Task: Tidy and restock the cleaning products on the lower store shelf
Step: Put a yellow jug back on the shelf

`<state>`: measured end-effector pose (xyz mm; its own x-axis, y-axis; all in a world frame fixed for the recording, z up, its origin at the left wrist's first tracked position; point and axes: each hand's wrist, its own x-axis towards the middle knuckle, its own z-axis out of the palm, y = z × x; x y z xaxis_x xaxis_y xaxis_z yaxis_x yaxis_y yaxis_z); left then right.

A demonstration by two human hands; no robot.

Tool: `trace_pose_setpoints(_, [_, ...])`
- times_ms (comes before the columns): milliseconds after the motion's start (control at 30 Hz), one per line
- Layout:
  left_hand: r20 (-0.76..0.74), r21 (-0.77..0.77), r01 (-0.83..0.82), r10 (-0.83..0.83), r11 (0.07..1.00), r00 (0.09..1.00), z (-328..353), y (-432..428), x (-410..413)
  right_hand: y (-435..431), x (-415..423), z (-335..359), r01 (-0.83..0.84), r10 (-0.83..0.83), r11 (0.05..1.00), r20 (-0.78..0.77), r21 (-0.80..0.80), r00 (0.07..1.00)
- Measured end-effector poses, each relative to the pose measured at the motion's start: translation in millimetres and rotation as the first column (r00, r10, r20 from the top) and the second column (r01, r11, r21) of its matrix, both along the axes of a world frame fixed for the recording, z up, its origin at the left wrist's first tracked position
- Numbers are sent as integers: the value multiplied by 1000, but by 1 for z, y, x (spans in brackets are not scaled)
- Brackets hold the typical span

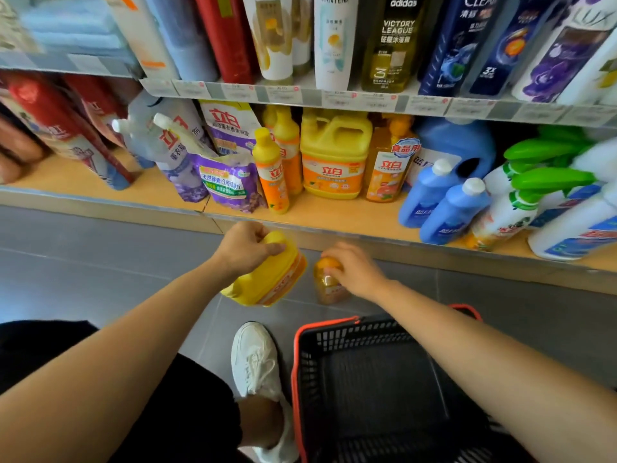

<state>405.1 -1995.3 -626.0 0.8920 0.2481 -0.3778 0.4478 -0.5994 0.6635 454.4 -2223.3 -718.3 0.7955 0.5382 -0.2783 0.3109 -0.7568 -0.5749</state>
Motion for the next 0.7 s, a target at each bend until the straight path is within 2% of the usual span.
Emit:
trace_pose_setpoints(100, [-86,26,22,-20,999,996,-30,-2,3,-2,1,-5,21,-22,1000,46,18,999])
trace_pose_setpoints(300, [-136,-20,85,-87,996,987,-71,-19,16,-15,-3,-14,216,-229,971,139,107,963])
trace_pose_setpoints(433, [-155,-86,166,-178,982,972,-77,-25,24,-17,-7,-19,317,-335,938,144,138,931])
trace_pose_setpoints(533, [-205,-18,240,-239,970,949,-68,-17,33,-15,-8,-22,358,-379,920,131,159,916])
trace_pose_setpoints(600, [-99,92,209,-200,974,975,-57,-6,42,-16,-8,-22,365,-387,916,132,165,913])
trace_pose_setpoints(667, [162,200,36,-69,979,984,-40,2,51,-17,-8,-23,358,-382,917,129,174,915])
trace_pose_setpoints(700, [317,240,-76,-4,968,948,-32,6,55,-17,-8,-23,355,-379,918,126,178,917])
